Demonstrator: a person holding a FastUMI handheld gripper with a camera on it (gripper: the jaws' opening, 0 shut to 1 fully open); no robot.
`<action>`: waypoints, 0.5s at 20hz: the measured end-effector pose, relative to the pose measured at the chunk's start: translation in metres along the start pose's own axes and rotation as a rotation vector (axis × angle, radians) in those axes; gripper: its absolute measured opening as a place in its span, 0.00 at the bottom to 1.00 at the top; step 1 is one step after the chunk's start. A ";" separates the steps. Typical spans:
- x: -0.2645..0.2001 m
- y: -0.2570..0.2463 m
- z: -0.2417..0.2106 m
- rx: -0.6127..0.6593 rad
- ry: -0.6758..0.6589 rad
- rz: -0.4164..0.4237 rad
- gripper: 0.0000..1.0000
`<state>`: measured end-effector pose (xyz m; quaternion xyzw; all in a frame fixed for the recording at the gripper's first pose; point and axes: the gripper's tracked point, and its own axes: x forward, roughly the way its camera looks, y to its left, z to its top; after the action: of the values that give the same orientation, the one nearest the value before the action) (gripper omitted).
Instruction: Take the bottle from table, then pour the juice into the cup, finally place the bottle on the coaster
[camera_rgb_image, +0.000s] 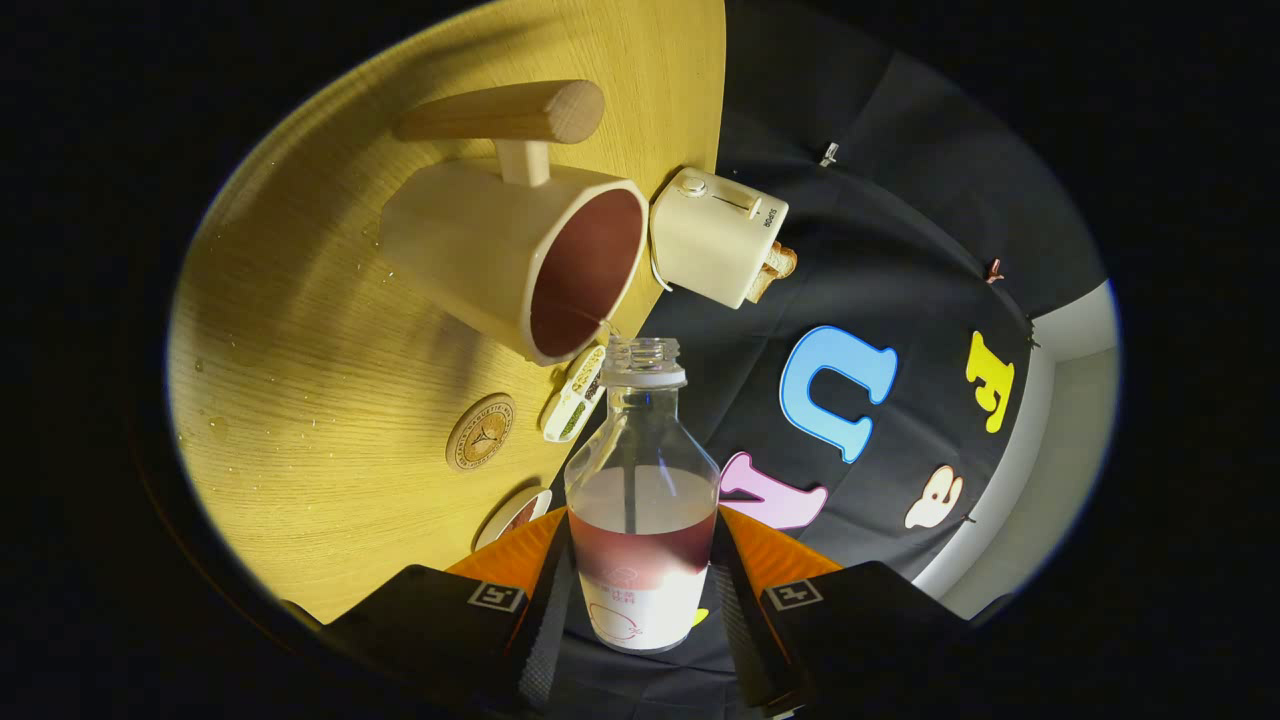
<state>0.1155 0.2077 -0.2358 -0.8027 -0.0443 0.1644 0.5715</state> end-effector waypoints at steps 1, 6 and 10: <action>0.000 0.000 0.001 -0.004 -0.002 -0.001 0.72; 0.000 -0.002 0.003 -0.028 -0.013 -0.010 0.72; 0.002 -0.003 0.001 -0.043 -0.015 -0.014 0.72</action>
<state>0.1172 0.2104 -0.2333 -0.8133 -0.0578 0.1654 0.5548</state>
